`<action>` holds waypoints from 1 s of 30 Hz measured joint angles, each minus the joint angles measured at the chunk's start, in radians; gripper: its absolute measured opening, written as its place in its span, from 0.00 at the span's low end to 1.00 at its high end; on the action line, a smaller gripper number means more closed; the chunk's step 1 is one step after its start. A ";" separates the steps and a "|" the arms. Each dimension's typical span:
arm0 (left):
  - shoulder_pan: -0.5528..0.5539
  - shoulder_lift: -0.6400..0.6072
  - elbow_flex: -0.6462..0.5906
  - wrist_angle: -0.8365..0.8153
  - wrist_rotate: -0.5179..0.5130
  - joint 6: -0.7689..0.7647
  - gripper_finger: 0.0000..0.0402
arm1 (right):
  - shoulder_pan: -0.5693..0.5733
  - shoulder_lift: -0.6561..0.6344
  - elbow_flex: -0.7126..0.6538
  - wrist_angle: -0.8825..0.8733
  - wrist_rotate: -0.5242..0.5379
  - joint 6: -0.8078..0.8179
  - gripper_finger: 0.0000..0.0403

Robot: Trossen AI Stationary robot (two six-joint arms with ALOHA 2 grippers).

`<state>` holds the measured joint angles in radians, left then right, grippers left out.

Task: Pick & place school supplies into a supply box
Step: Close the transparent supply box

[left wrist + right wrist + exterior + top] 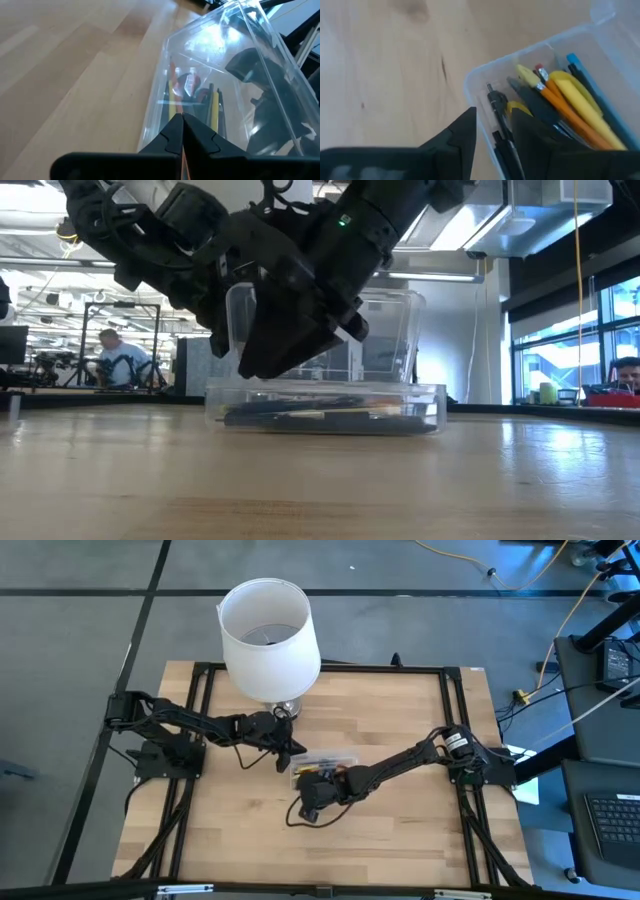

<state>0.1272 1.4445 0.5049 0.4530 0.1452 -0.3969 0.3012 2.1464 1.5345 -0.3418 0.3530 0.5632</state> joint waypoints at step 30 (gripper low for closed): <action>0.000 0.000 0.000 -0.004 0.053 0.008 0.00 | 0.112 -0.073 -0.002 0.033 -0.151 0.270 0.31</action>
<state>0.1268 1.4445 0.5045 0.4491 0.1984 -0.3888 0.4129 2.0731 1.5326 -0.3089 0.2016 0.8333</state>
